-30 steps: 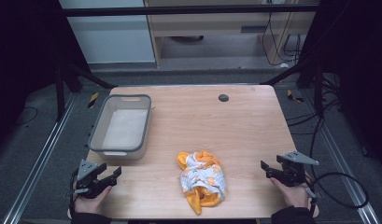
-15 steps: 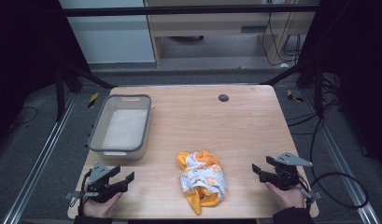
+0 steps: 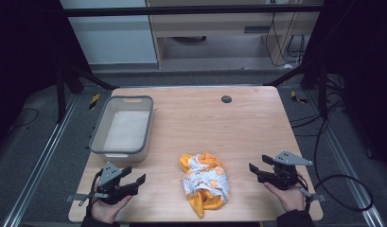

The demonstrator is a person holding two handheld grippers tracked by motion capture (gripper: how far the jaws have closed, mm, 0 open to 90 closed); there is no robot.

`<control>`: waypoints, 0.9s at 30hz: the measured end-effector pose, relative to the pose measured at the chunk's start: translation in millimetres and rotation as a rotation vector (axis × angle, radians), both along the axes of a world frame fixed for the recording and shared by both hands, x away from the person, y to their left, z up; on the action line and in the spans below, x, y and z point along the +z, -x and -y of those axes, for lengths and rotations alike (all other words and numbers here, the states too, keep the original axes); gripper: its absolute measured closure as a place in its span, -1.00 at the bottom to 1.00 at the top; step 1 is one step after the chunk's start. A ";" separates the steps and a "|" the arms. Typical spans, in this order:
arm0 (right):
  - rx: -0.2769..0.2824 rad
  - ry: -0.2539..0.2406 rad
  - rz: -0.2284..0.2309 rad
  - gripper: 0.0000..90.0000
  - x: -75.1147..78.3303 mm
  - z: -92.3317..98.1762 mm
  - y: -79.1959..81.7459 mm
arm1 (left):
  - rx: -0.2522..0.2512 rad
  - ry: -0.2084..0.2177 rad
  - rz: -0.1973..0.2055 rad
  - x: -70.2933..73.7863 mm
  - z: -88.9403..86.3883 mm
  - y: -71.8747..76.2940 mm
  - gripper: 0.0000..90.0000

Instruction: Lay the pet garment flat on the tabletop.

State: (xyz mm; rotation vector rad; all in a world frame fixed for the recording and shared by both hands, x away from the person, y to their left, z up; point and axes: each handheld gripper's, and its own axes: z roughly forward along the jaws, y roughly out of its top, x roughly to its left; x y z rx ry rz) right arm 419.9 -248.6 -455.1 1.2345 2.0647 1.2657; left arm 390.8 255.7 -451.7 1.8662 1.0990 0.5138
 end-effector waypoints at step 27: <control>0.119 -0.011 0.018 -0.05 20.1 -37.5 -23.2 | -0.140 -0.072 -0.001 13.6 66.8 -39.6 -0.15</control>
